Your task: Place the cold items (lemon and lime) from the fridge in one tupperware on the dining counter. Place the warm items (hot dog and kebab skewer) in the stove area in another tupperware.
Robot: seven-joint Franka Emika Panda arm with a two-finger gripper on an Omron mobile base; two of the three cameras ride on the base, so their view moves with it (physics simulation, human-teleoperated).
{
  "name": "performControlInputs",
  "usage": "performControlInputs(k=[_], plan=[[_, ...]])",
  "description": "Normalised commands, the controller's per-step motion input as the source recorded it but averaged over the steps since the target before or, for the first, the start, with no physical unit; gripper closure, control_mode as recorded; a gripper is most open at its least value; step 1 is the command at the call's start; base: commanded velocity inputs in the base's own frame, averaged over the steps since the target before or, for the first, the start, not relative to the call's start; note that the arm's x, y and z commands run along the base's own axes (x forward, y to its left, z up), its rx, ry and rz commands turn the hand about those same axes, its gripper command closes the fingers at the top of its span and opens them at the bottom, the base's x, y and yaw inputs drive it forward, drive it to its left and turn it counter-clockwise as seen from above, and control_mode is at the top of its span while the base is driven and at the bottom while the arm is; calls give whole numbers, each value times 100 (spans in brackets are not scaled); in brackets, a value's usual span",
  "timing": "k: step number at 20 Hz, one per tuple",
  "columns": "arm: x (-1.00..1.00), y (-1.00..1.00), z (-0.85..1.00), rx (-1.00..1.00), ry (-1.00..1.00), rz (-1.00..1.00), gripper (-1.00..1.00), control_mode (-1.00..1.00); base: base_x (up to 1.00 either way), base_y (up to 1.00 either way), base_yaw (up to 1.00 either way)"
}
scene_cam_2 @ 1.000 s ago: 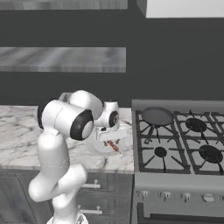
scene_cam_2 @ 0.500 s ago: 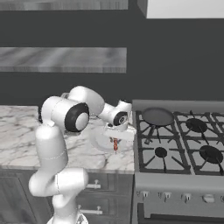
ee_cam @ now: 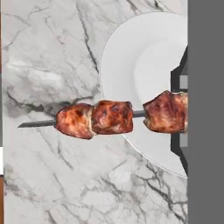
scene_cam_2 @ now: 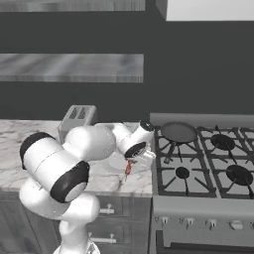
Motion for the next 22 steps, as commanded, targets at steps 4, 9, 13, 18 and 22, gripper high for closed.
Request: performControlInputs(k=[4, 9, 13, 18, 22], plan=[[-100, -12, 98, 0, -57, 9, 100, -100, 0, 0, 0], [-100, 6, 100, -22, -41, 13, 100, -100, 0, 0, 0], [-100, 5, 100, -61, -36, 29, 100, -100, 0, 0, 0], [-100, 11, 86, -84, -17, 37, 100, -100, 0, 0, 0], [-100, 38, 60, -98, 0, 51, 100, -100, 0, 0, 0]])
